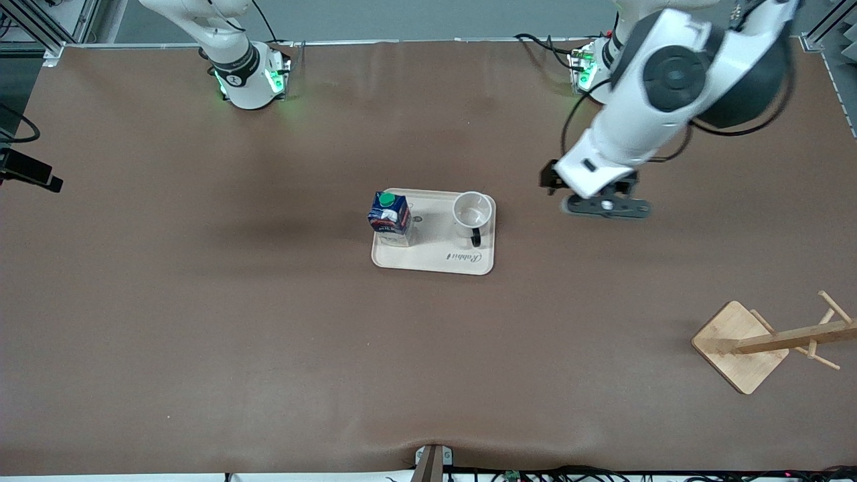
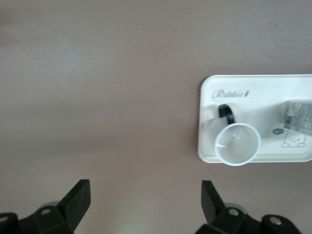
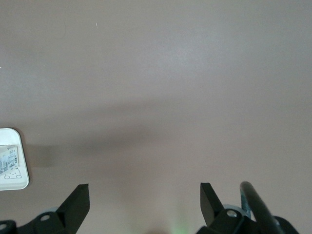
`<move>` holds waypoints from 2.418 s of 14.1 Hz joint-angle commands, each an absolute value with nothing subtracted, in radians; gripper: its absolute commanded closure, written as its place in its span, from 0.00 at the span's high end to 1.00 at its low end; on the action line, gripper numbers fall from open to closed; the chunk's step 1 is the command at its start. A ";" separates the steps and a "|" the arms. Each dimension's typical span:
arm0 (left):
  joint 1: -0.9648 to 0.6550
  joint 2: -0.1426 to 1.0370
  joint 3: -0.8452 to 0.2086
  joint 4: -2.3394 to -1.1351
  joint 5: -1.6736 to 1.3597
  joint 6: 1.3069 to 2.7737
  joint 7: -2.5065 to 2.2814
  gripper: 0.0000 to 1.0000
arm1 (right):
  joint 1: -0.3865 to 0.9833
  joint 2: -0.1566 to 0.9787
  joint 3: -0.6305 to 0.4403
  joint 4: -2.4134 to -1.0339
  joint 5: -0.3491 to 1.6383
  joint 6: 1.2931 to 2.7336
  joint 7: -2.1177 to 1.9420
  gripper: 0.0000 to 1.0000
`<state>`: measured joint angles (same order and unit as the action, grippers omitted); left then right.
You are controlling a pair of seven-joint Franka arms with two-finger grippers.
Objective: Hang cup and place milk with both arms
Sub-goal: 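Lower the left gripper and grasp the white mug by its rim, then lift the mug with the left gripper and carry it to the stand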
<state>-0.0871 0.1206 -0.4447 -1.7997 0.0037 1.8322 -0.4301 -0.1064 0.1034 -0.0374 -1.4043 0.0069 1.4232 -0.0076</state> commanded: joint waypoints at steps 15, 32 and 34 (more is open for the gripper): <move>-0.307 0.425 -0.465 -2.026 0.167 2.299 -0.991 0.61 | -0.141 0.124 -0.025 -1.387 0.003 1.420 -0.017 1.00; -0.123 0.335 -0.457 -1.599 0.169 1.806 -0.860 0.00 | -0.138 0.129 -0.025 -1.394 0.021 1.411 -0.014 1.00; -0.037 0.289 -0.457 -1.603 0.169 1.796 -0.725 0.00 | -0.124 0.127 -0.021 -1.390 0.049 1.411 -0.017 1.00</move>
